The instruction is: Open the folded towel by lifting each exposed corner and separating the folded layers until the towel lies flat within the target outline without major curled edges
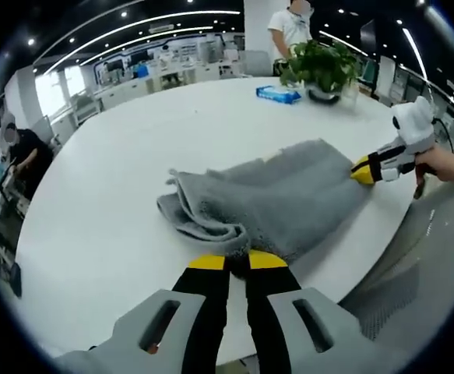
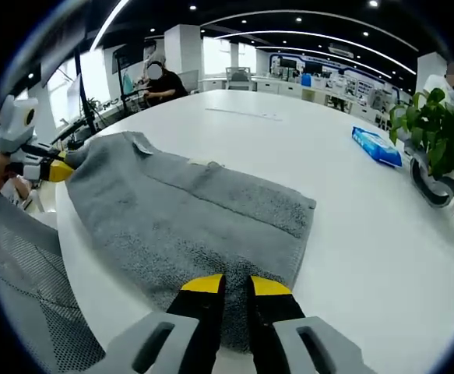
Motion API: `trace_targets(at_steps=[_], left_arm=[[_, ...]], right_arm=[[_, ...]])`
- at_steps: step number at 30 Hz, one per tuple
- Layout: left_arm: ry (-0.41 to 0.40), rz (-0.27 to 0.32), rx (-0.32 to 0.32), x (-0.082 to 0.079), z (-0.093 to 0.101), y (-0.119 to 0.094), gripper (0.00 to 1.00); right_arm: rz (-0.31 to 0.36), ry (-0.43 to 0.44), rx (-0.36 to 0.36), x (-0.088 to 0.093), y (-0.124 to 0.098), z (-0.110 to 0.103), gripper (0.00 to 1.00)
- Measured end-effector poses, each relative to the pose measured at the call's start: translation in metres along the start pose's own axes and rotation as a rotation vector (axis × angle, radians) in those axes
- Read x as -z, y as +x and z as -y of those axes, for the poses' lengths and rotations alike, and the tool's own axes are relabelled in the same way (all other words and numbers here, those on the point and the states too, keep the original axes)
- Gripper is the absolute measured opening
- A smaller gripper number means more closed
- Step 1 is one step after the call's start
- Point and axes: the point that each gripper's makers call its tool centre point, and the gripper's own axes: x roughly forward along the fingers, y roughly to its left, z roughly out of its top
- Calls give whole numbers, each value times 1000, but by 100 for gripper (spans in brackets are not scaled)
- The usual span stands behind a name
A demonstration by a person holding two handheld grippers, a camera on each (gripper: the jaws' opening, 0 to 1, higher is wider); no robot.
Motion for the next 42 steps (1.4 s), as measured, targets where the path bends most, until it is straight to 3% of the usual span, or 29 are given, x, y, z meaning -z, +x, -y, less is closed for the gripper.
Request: trace_targets(at_steps=[14,20,28,31,34,36,38,40,42], left_arm=[[-60,-137,39,35,1,14,7],[-27,-193,40,48,5,22,7],[-39,-209,59,51,4,24,7],[4,-215,70,50,5,24,7],[-40,-210,63,50,1,24,10],[-29,-193,52,49,-3,21,15],[8,-173,27,45,-9,14,23],[11,-147,27,38,-13,3,26],[-9,-122,28,30,-17,-7,27]], right_arm=[[9,3,-10,0,-1,-1,9],[15,1,-12,0,0,-1,9],[16,-4,-14,1,0,-1,9],[14,-10,-14,1,1,-2,9],[19,-6,-20,0,0,-2,9],[23,3,-25,0,-1,-1,9],[27,23,-32,-3,-8,-2,13],[50,17,-34,-10,-16,-3,26],[123,1,-25,-25,-27,-5,35]])
